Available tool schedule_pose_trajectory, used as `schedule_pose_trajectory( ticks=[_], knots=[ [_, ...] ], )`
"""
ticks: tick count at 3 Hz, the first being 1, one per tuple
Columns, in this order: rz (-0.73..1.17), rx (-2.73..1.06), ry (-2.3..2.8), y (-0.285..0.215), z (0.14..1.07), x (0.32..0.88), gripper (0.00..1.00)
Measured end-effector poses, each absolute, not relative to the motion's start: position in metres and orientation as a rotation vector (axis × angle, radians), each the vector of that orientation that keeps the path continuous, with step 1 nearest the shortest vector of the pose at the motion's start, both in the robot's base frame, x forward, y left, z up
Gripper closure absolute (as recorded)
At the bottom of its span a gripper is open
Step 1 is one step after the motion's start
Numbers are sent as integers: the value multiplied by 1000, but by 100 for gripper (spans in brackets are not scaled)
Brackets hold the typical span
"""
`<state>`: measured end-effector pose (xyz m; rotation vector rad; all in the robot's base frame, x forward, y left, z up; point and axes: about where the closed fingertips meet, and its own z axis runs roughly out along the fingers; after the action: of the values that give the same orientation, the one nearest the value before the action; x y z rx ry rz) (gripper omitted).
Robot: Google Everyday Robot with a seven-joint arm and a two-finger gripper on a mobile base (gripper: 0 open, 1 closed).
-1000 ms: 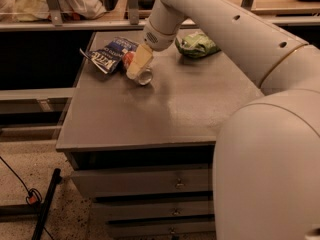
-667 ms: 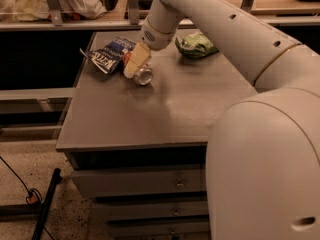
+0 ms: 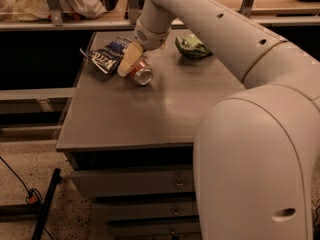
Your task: Place coke can upright
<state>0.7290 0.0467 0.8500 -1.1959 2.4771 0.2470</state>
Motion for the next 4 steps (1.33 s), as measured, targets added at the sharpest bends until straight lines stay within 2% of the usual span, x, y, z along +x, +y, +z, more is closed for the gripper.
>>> schedule_pose_trajectory(
  ticks=[4],
  knots=[
    [39,-1089,2584,69,833,735,0]
  ],
)
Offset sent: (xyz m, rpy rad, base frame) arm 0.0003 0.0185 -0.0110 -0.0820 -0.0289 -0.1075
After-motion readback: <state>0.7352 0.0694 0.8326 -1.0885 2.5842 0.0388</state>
